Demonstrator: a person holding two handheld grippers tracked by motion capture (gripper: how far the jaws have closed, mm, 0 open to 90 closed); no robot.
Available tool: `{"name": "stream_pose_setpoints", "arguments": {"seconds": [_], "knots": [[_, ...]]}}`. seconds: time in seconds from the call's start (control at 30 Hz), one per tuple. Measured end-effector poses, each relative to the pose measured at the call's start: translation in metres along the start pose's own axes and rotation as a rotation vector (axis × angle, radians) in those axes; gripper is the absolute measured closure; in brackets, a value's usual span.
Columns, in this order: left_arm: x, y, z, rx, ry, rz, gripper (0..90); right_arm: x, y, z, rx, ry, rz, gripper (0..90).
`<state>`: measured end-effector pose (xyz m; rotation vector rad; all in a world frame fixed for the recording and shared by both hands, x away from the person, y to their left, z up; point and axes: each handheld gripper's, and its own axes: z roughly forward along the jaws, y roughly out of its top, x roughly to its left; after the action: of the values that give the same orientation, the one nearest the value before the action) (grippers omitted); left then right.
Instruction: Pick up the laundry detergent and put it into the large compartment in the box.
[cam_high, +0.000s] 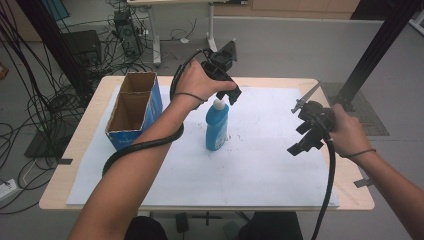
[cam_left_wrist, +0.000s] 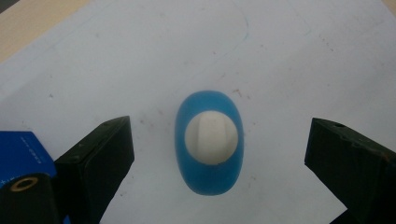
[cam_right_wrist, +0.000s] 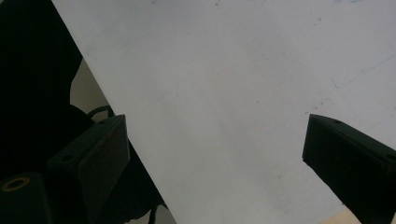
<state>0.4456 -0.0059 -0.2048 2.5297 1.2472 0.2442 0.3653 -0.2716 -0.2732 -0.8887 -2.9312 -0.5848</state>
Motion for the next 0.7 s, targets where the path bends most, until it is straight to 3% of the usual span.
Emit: {"name": "stream_pose_setpoints", "arguments": {"seconds": [0.7], "knots": [[-0.001, -0.002, 0.019, 0.006, 0.004, -0.001, 8.7, -0.002, -0.001, 0.004, 0.0, 0.008, 0.005, 7.6]]}}
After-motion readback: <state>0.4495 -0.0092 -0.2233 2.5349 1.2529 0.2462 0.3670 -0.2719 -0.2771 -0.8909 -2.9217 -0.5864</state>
